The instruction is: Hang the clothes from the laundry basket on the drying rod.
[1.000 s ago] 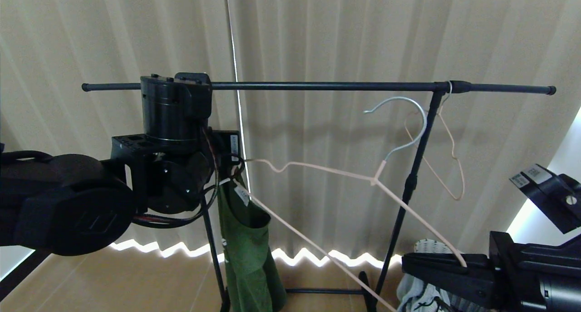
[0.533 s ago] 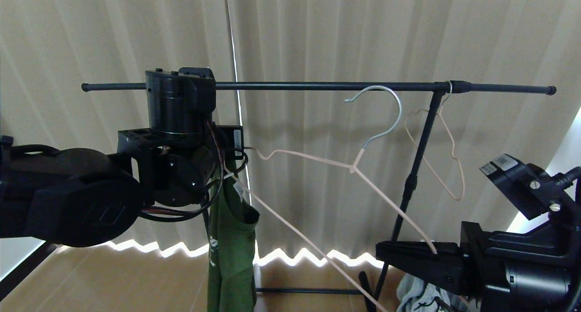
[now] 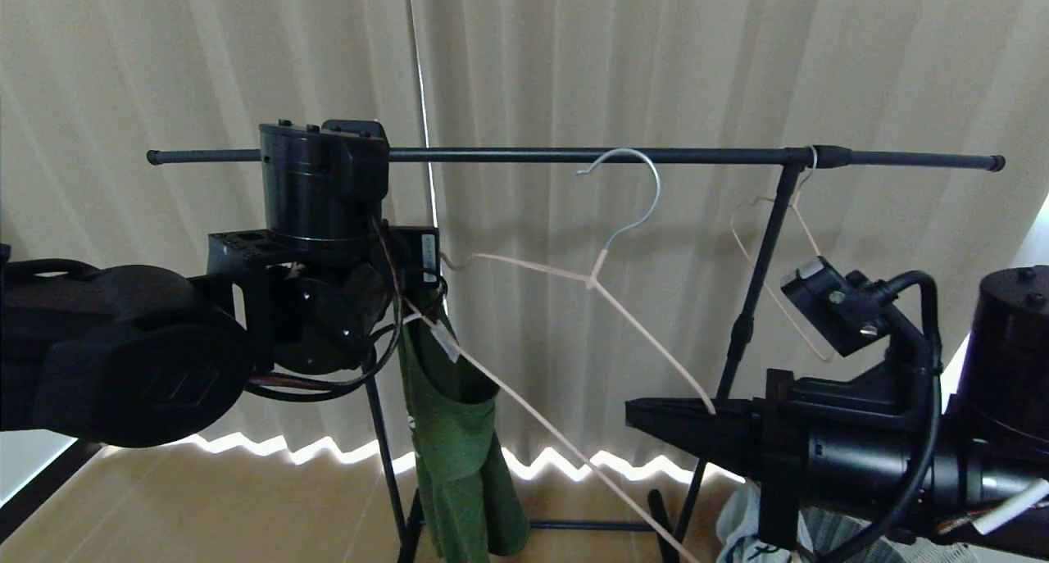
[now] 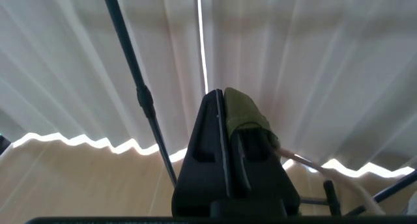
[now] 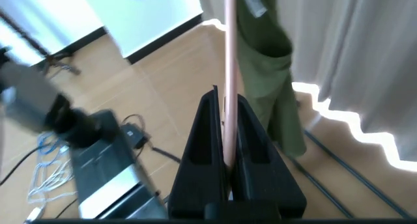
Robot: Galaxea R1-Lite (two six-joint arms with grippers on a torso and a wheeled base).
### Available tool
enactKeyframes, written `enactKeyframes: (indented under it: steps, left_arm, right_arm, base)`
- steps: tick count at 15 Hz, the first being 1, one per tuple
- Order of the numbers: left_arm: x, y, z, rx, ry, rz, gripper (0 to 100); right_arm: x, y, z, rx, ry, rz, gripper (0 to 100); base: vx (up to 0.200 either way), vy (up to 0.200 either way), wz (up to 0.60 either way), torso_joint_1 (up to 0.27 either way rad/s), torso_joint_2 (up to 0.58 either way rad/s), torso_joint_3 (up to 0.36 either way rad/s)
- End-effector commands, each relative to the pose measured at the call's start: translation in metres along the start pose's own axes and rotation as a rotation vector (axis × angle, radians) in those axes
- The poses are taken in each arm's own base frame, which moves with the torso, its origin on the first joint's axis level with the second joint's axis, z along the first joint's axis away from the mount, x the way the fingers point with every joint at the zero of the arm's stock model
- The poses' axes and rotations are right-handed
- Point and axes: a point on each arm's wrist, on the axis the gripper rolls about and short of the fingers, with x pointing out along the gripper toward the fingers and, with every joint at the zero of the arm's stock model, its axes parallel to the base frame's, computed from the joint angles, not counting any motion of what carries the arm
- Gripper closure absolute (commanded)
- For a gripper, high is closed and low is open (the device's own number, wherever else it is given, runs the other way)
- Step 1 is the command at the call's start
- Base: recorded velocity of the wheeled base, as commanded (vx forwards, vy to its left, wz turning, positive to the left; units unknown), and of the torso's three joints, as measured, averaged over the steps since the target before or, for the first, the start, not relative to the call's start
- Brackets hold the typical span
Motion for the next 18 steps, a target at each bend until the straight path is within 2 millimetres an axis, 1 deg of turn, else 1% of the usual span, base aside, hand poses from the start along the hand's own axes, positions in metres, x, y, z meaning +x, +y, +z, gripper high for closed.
enactKeyframes:
  steps: [1,3,4,6,9,11,13,14,17,18]
  left_arm:
    - [-0.007,0.005,0.005,-0.008,-0.009,-0.002,100]
    - [-0.009,0.006,0.005,-0.008,-0.01,-0.002,100]
    - [-0.014,0.004,0.006,-0.007,-0.012,-0.016,100]
    - [-0.017,0.002,0.003,0.0,-0.008,-0.027,100]
    - [-0.029,-0.007,0.004,0.002,-0.019,-0.074,100]
    - [-0.04,-0.016,0.005,0.004,-0.029,-0.12,100]
    - [-0.048,-0.02,0.007,0.005,-0.037,-0.149,100]
    - [-0.056,-0.026,0.007,0.013,-0.04,-0.181,100]
    - [-0.063,-0.028,0.002,0.065,-0.038,-0.21,100]
    - [-0.069,-0.026,-0.001,0.112,-0.041,-0.233,100]
  right_arm:
    - [0.022,-0.008,0.001,0.011,0.025,-0.043,100]
    - [0.03,-0.011,0.002,0.015,0.031,-0.053,100]
    - [0.037,-0.012,0.003,0.016,0.036,-0.056,100]
    - [0.047,-0.015,0.003,0.016,0.033,-0.077,100]
    - [0.061,-0.02,0.001,0.01,0.009,-0.083,100]
    - [0.064,-0.021,0.0,0.01,0.009,-0.083,100]
    - [0.064,-0.02,0.002,0.008,0.004,-0.079,100]
    - [0.064,-0.02,0.003,0.007,0.001,-0.078,100]
    - [0.064,-0.019,0.004,0.006,-0.003,-0.077,100]
    - [0.064,-0.019,0.005,0.004,-0.006,-0.076,100]
  base:
    - [0.0,0.0,0.0,0.0,0.0,0.0]
    - [0.0,0.0,0.0,0.0,0.0,0.0]
    - [0.0,0.0,0.0,0.0,0.0,0.0]
    - [0.0,0.0,0.0,0.0,0.0,0.0]
    - [0.0,0.0,0.0,0.0,0.0,0.0]
    - [0.0,0.0,0.0,0.0,0.0,0.0]
    - [0.0,0.0,0.0,0.0,0.0,0.0]
    - [0.0,0.0,0.0,0.0,0.0,0.0]
    - [0.0,0.0,0.0,0.0,0.0,0.0]
    - [0.0,0.0,0.0,0.0,0.0,0.0]
